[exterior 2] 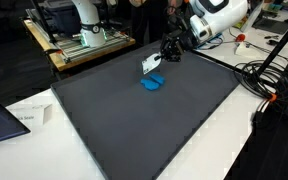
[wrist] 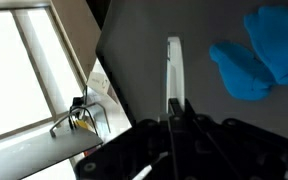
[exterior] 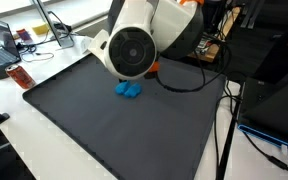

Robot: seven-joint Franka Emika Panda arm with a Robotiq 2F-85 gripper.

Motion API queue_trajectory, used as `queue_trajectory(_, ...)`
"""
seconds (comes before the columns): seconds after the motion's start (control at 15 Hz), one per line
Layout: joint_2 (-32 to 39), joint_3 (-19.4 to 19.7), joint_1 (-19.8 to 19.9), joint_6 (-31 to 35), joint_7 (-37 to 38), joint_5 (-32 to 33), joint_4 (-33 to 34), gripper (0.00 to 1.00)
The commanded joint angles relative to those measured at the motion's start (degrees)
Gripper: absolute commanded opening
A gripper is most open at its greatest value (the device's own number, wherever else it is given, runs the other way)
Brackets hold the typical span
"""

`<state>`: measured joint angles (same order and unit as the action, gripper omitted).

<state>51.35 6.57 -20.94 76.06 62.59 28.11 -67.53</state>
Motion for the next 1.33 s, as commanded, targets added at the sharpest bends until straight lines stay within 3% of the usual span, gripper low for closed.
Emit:
queue_trajectory(0.0,-8.8,-0.7,0.3,11.0,2.2,3.1,-13.3,0.01)
queue_trajectory(0.67,-24.5,-2.8,1.7,25.0,4.7,7.5,-37.7,0.01)
queue_trajectory(1.27,-34.4,-4.7,4.4,40.3,11.2,19.6,-53.3,0.01)
